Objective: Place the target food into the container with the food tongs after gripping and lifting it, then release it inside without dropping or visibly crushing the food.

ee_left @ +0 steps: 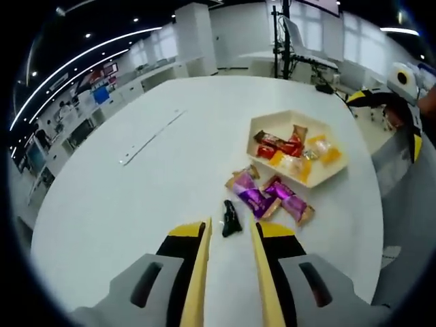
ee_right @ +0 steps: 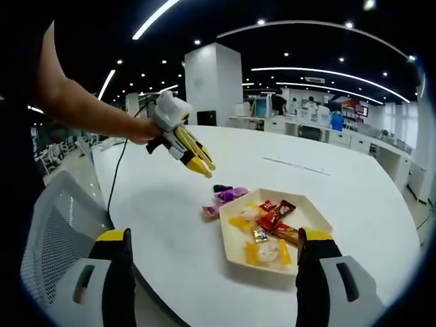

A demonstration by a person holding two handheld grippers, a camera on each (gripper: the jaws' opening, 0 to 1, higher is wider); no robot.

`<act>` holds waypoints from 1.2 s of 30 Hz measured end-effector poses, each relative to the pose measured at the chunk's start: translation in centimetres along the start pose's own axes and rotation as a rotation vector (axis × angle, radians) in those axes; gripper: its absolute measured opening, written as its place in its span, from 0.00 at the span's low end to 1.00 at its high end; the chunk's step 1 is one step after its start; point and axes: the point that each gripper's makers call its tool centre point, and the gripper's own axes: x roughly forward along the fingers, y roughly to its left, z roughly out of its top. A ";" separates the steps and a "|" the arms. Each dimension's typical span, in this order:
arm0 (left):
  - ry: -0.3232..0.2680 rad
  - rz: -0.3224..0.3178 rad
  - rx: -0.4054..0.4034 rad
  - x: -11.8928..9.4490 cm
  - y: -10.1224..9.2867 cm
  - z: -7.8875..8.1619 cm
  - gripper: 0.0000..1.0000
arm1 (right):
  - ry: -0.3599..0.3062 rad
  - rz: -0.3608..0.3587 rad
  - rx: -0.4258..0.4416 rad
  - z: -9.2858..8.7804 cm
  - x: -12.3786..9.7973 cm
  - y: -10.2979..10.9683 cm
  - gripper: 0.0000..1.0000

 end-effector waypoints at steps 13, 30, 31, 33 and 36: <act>0.001 0.019 0.024 2.4 -0.2 -1.6 0.25 | 0.001 -0.009 0.025 -0.1 0.0 -0.2 0.99; -0.001 0.012 -0.006 4.1 -0.2 -1.8 0.24 | 0.020 -0.010 0.020 -0.3 0.1 -0.2 0.98; 0.014 0.015 -0.005 4.3 -0.2 -2.1 0.23 | 0.032 -0.010 0.001 -0.5 0.1 0.0 0.98; 0.013 0.014 -0.015 4.5 -0.4 -2.2 0.23 | 0.038 -0.011 -0.015 -0.5 0.2 0.1 0.97; 0.005 0.019 -0.023 4.7 -0.3 -2.0 0.23 | 0.049 -0.014 -0.022 -0.7 0.1 -0.1 0.96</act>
